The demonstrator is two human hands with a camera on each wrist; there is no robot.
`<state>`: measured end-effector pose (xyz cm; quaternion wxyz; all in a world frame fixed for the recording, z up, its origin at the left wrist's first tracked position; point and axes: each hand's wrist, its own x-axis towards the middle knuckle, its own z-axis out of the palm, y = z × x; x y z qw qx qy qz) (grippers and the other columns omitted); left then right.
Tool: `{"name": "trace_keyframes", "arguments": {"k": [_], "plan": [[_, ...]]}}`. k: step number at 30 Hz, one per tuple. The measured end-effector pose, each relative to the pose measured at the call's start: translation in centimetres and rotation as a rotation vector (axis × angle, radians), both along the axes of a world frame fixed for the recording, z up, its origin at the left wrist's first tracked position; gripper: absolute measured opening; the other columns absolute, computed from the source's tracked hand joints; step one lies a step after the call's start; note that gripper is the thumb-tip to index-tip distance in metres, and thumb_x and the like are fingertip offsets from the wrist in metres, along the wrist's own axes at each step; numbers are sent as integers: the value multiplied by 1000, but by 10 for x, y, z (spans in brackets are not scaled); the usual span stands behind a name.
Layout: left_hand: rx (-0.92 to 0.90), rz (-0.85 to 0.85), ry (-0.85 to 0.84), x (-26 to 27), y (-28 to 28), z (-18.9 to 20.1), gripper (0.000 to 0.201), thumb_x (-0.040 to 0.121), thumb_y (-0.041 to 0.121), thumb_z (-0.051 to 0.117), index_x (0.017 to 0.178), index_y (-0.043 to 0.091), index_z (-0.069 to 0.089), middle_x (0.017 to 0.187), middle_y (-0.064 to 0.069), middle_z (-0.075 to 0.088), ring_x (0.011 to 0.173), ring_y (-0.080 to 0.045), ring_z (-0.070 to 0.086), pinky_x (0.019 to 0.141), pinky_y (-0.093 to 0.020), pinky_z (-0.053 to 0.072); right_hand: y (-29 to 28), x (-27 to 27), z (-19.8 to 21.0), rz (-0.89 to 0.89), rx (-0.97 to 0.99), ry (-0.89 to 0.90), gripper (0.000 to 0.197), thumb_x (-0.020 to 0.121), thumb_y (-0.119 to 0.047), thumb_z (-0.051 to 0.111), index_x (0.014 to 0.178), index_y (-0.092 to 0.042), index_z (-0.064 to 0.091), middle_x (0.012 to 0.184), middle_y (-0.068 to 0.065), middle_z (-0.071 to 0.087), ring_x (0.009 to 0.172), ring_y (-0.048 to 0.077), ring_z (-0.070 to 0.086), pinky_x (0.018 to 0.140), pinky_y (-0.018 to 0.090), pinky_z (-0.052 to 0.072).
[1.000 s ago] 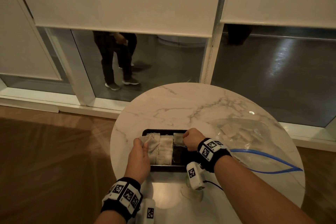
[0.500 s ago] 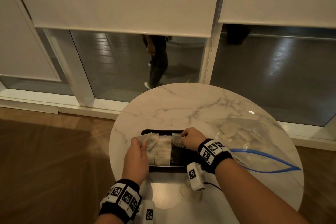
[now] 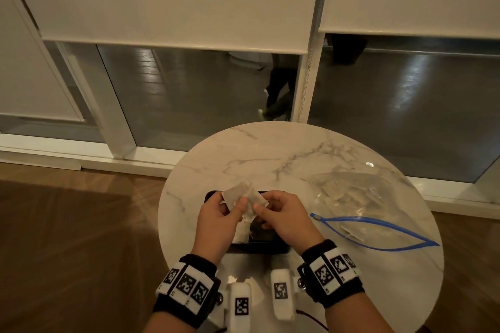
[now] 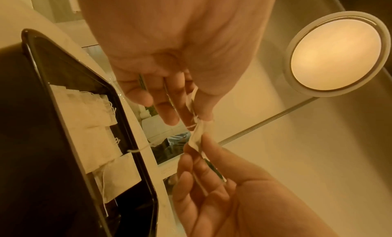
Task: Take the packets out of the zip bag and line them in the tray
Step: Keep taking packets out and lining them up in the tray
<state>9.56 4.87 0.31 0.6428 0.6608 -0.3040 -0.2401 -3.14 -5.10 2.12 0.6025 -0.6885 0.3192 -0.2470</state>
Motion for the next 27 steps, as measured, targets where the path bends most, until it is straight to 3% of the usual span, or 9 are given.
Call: {"name": "trace_keyframes", "arguments": {"k": [7, 10, 14, 17, 20, 23, 25, 27], "plan": [[3, -42, 25, -9, -1, -4, 17, 94, 17, 70, 110, 10, 68, 95, -4, 77, 79, -11, 73, 62, -21, 55, 4, -7, -2, -17, 44, -36, 9, 93, -14, 68, 102, -14, 71, 86, 5, 76, 67, 9, 67, 61, 23, 56], [8, -48, 6, -11, -1, -1, 11, 98, 19, 64, 108, 14, 67, 93, -5, 76, 67, -2, 69, 56, -13, 48, 4, -7, -3, -29, 60, -29, 7, 94, -16, 67, 100, -15, 71, 87, 7, 76, 70, 14, 67, 62, 26, 55], [35, -42, -21, -9, 0, -2, 15, 102, 27, 57, 110, 21, 68, 94, 0, 76, 68, -3, 69, 56, -12, 47, 2, -6, -4, -59, 85, -18, 7, 93, -20, 68, 98, -15, 70, 88, 5, 76, 73, 14, 68, 62, 24, 55], [65, 8, -17, -4, 0, -8, 17, 102, 34, 55, 111, 25, 67, 96, 3, 75, 75, -4, 69, 64, -17, 49, -3, -5, -6, -97, 90, -12, 6, 92, -19, 69, 95, -14, 71, 88, 7, 75, 72, 15, 66, 59, 24, 52], [76, 77, -12, 7, 2, -17, 18, 102, 39, 55, 105, 26, 67, 96, 3, 74, 87, -10, 70, 78, -32, 57, -13, -4, -12, -169, 121, -16, 5, 91, -14, 69, 92, -9, 70, 89, 13, 75, 72, 17, 64, 56, 23, 51], [176, 191, -121, 23, 6, -29, 23, 100, 44, 55, 96, 24, 65, 91, 3, 72, 88, -14, 68, 82, -41, 58, -26, -4, -18, -241, 187, -25, 7, 90, -7, 69, 96, -5, 66, 94, 16, 73, 79, 21, 70, 59, 24, 56], [228, 262, -194, 34, 8, -37, 28, 99, 45, 55, 91, 20, 64, 89, 2, 69, 87, -18, 65, 83, -46, 57, -33, -5, -23, -270, 214, -20, 18, 89, 1, 68, 103, -8, 62, 98, 16, 72, 83, 23, 72, 65, 29, 60], [245, 269, -187, 39, 8, -42, 22, 100, 41, 56, 94, 22, 64, 94, 5, 68, 92, -18, 63, 89, -42, 54, -38, -7, -27, -274, 218, -1, 33, 87, 6, 67, 113, -13, 57, 101, 17, 69, 87, 27, 72, 72, 36, 63]]}}
